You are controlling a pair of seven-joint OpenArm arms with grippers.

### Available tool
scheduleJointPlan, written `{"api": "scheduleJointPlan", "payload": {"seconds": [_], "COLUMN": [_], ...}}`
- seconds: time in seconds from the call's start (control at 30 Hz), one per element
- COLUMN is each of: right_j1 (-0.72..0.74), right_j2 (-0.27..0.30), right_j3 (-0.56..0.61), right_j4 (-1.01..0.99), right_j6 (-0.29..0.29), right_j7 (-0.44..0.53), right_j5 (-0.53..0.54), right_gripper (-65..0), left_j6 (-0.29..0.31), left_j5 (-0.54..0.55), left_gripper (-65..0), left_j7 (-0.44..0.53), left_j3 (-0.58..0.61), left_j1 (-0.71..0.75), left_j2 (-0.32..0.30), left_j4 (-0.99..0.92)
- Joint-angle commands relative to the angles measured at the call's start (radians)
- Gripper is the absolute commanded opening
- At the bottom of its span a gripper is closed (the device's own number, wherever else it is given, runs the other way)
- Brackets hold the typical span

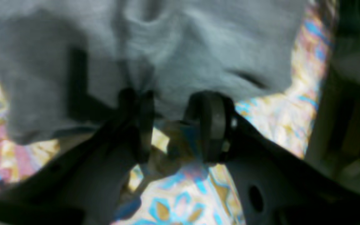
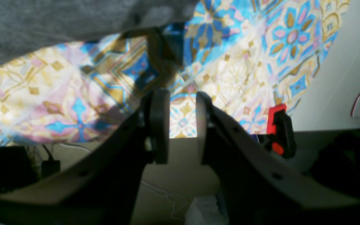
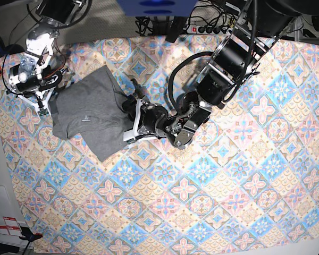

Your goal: Fold the T-shirt properly

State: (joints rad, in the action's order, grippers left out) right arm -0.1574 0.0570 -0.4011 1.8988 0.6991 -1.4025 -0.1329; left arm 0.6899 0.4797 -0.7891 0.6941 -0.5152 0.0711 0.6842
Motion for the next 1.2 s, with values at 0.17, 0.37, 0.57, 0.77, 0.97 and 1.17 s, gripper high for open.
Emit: {"api": "scheduleJointPlan", "payload": {"seconds": [0.17, 0.37, 0.57, 0.77, 0.97, 1.17], "right_j1": [-0.009, -0.009, -0.009, -0.009, -0.009, -0.011], "right_j2": [0.011, 0.011, 0.011, 0.011, 0.014, 0.053], "right_j3": [-0.003, -0.003, -0.003, -0.072, -0.276, -0.315], "right_j4": [0.02, 0.023, 0.023, 0.026, 0.026, 0.025], "right_j6": [-0.001, -0.001, -0.001, -0.001, -0.001, -0.001], "right_j7": [0.006, 0.006, 0.006, 0.006, 0.006, 0.006], "right_j5": [-0.006, -0.007, -0.007, -0.007, -0.009, -0.139], "right_gripper": [-50.8, -50.8, -50.8, -50.8, -50.8, -50.8], "left_j6": [0.008, 0.008, 0.008, 0.008, 0.008, -0.002], "left_j5": [0.026, 0.063, 0.254, 0.256, 0.259, 0.264], "left_gripper": [-42.2, -42.2, -42.1, -42.7, -42.8, -42.8], "left_j7": [0.165, 0.297, 0.457, 0.323, 0.204, 0.15], "left_j3": [-0.003, -0.009, -0.004, 0.002, -0.003, -0.006], "left_j1": [-0.116, -0.116, -0.116, -0.116, -0.004, 0.174], "left_j2": [0.086, 0.086, 0.086, 0.085, -0.142, -0.426], "left_j4": [-0.226, -0.229, -0.234, -0.228, 0.11, 0.595]}}
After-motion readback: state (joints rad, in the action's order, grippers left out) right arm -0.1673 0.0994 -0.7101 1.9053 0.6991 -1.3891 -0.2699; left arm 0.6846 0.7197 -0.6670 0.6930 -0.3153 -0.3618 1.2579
